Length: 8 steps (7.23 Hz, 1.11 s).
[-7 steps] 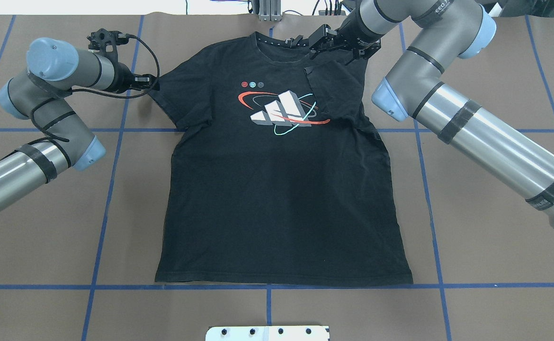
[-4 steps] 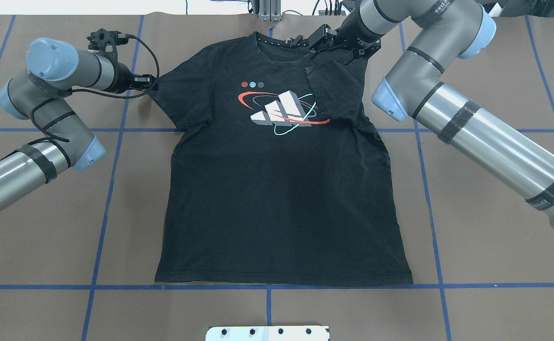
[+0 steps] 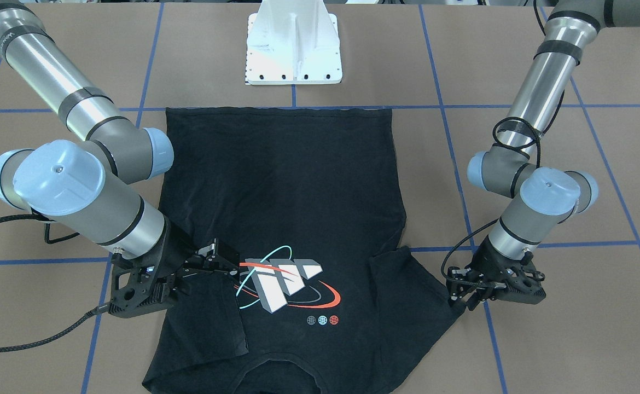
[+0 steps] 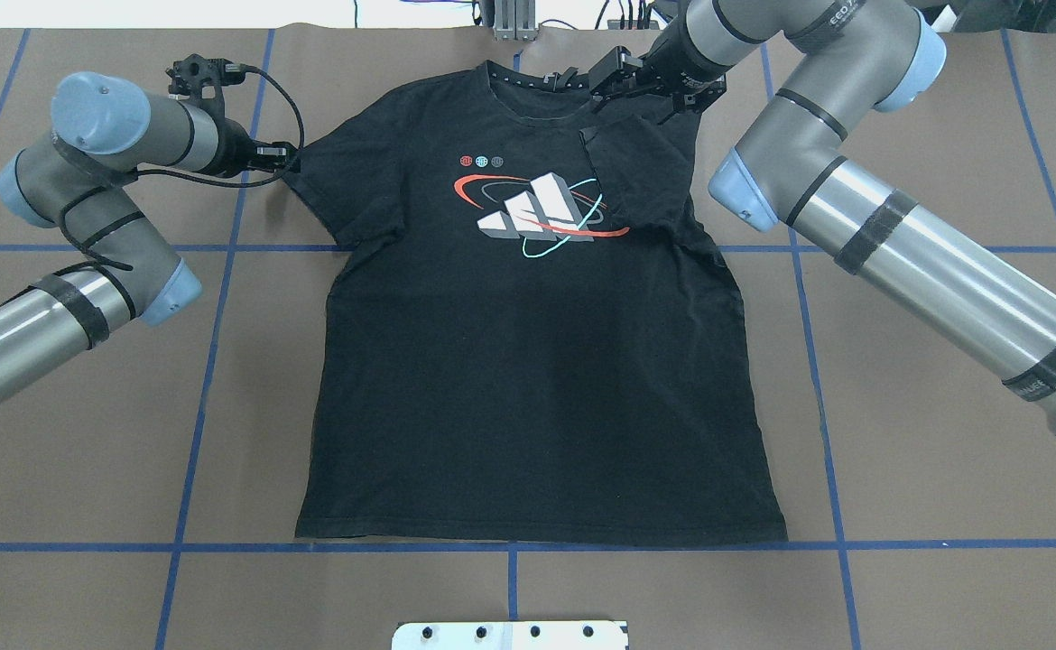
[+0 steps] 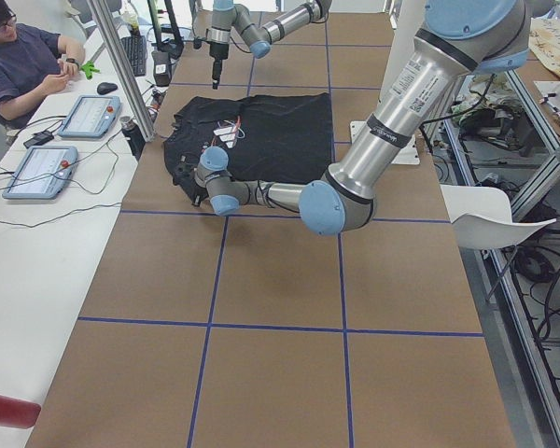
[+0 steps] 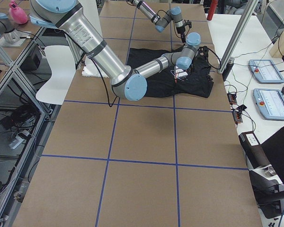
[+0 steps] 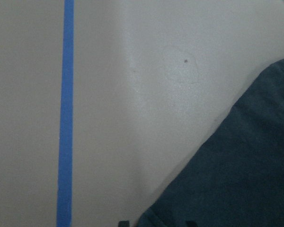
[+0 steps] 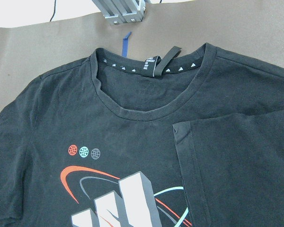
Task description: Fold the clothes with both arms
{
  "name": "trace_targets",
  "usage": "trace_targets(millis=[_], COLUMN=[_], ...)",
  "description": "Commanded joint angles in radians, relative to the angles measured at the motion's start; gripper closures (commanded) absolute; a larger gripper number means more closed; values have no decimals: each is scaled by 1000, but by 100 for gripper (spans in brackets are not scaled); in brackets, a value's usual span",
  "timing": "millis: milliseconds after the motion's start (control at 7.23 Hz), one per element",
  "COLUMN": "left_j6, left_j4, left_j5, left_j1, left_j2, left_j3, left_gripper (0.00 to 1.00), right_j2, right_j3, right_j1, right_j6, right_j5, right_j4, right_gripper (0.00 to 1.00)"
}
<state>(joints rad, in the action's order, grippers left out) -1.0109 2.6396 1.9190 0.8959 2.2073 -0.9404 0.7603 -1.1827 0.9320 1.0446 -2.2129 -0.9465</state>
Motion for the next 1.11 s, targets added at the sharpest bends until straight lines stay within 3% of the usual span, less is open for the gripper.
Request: trace_targets(millis=[0,692,968], left_j6=[0,0,-2], left_j4=[-1,-1,-6], left_j5=[0,-2,0], left_j1=[0,-8,-8], left_j2=[0,2,3], left_j3=[0,0,-1], left_gripper=[51,55,76], right_j2=[1,1,1], right_j3=[-1,-2,-2], right_j1=[2,4,4], right_j6=[0,0,0], right_j5=[-1,-2,-2], right_j4=[0,0,0], right_gripper=[0,0,0])
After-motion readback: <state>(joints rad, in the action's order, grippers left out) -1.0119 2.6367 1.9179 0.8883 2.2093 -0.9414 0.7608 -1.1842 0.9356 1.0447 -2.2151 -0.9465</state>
